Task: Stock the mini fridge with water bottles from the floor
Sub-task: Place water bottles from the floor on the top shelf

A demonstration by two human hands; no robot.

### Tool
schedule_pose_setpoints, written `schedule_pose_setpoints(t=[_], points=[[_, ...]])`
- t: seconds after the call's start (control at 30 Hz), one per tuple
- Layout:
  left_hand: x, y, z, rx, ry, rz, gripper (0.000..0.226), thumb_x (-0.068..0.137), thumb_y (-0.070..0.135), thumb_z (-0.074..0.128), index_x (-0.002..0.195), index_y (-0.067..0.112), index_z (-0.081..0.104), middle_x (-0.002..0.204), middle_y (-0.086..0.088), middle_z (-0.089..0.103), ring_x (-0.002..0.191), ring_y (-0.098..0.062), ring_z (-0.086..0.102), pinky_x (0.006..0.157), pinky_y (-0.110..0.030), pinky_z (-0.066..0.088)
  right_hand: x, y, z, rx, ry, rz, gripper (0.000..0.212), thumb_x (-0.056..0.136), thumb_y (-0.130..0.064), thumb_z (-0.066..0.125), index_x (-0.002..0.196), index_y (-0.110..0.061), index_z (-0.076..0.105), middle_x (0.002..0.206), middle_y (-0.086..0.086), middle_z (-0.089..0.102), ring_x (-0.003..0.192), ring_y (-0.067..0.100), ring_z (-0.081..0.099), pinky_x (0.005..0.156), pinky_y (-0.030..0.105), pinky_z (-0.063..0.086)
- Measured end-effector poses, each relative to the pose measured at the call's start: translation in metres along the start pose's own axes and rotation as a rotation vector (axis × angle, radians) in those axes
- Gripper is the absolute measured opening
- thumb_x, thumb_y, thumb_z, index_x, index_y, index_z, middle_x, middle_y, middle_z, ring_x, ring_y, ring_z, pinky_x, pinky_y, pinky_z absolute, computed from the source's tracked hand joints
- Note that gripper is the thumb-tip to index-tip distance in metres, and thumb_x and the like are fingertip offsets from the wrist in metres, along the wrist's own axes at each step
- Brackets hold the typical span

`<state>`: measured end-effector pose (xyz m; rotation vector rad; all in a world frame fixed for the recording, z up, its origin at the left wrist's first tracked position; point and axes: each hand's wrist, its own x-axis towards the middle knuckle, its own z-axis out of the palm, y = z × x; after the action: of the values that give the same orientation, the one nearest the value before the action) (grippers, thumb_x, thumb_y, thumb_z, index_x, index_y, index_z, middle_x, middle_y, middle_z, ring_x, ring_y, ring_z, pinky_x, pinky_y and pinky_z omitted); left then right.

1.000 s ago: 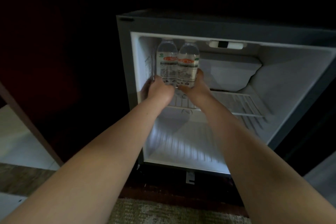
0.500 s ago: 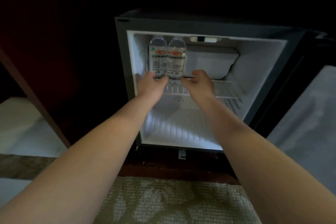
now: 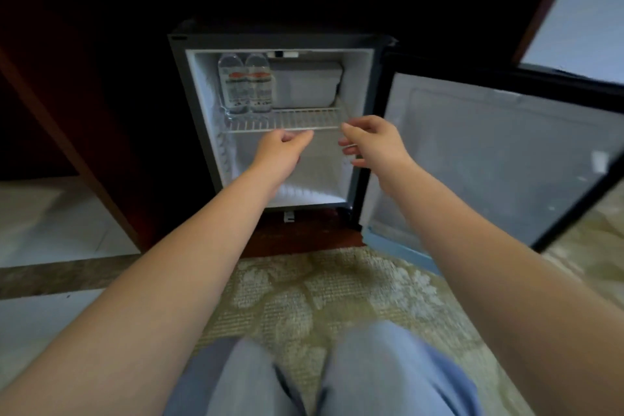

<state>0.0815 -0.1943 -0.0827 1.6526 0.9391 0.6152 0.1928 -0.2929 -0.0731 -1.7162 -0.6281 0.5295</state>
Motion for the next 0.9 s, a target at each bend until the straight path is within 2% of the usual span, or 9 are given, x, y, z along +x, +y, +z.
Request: schedule_pose_setpoints(t=[0.1,0.2,0.37,0.43,0.5,0.63,0.73,0.8,0.9], points=[[-0.034,0.01,0.033,-0.01,-0.085,0.009,0.02,0.091,0.038,0.056,0.079,0.024,0.05,0.086,0.0,0.058,0.088,-0.021,0.057,0.077,-0.036,0.047,-0.037,0.009,-0.042,0.061,0.081,0.005,0.011,0.093,-0.023,0.058,0.102,-0.016,0.059,0.081,-0.001,0.065,0.069,0.01,0.059,0.067,0.026,0.047],[-0.065,0.013,0.074,-0.034,-0.182,-0.019,0.016,0.093,0.034,0.055,0.085,0.021,0.052,0.09,0.001,0.058,0.088,-0.017,0.055,0.075,-0.033,0.046,-0.068,0.027,-0.087,0.093,0.193,0.034,0.002,0.093,-0.018,0.057,0.093,-0.019,0.058,0.079,-0.001,0.065,0.069,0.01,0.059,0.063,0.024,0.046],[-0.113,-0.003,0.146,-0.017,-0.361,-0.096,0.016,0.093,0.035,0.054,0.088,0.02,0.056,0.099,0.001,0.059,0.093,-0.016,0.058,0.079,-0.035,0.046,-0.112,0.074,-0.159,0.182,0.389,0.197,0.013,0.093,-0.014,0.054,0.083,-0.021,0.055,0.074,0.001,0.062,0.065,0.014,0.057,0.061,0.027,0.044],[-0.133,-0.011,0.173,-0.003,-0.411,-0.105,0.019,0.093,0.034,0.055,0.097,0.015,0.055,0.1,-0.002,0.058,0.089,-0.015,0.058,0.074,-0.033,0.046,-0.131,0.093,-0.183,0.178,0.446,0.242,0.013,0.093,-0.014,0.054,0.081,-0.021,0.054,0.073,0.001,0.062,0.062,0.013,0.056,0.059,0.025,0.042],[-0.153,-0.017,0.198,0.017,-0.476,-0.106,0.018,0.093,0.033,0.055,0.097,0.015,0.054,0.096,-0.003,0.058,0.079,-0.011,0.057,0.065,-0.029,0.043,-0.15,0.113,-0.205,0.171,0.484,0.286,0.011,0.092,-0.014,0.054,0.083,-0.02,0.055,0.073,0.001,0.062,0.061,0.012,0.055,0.057,0.024,0.042],[-0.197,-0.034,0.242,0.099,-0.668,-0.139,0.015,0.093,0.03,0.056,0.084,0.019,0.05,0.089,0.0,0.058,0.068,-0.008,0.054,0.056,-0.024,0.038,-0.192,0.155,-0.237,0.069,0.532,0.375,0.008,0.091,-0.013,0.055,0.087,-0.018,0.059,0.076,0.003,0.062,0.062,0.013,0.055,0.054,0.022,0.041],[-0.229,-0.052,0.265,0.182,-0.788,-0.13,0.015,0.09,0.031,0.058,0.08,0.021,0.053,0.097,-0.005,0.063,0.083,-0.019,0.062,0.066,-0.029,0.043,-0.229,0.196,-0.256,-0.085,0.57,0.441,0.008,0.091,-0.016,0.058,0.098,-0.015,0.061,0.084,0.004,0.063,0.071,0.016,0.058,0.059,0.025,0.046],[-0.248,-0.065,0.274,0.233,-0.827,-0.125,0.012,0.089,0.03,0.059,0.084,0.019,0.056,0.096,-0.006,0.064,0.094,-0.026,0.063,0.074,-0.031,0.045,-0.255,0.223,-0.262,-0.213,0.605,0.492,0.011,0.09,-0.02,0.058,0.1,-0.017,0.062,0.084,-0.002,0.062,0.074,0.017,0.058,0.069,0.032,0.048],[-0.276,-0.08,0.286,0.333,-0.905,-0.14,0.02,0.09,0.029,0.057,0.098,0.011,0.058,0.099,-0.008,0.063,0.092,-0.024,0.059,0.076,-0.033,0.047,-0.291,0.256,-0.265,-0.368,0.62,0.565,0.022,0.092,-0.021,0.054,0.112,-0.015,0.061,0.092,-0.005,0.061,0.076,0.012,0.056,0.074,0.033,0.05]])
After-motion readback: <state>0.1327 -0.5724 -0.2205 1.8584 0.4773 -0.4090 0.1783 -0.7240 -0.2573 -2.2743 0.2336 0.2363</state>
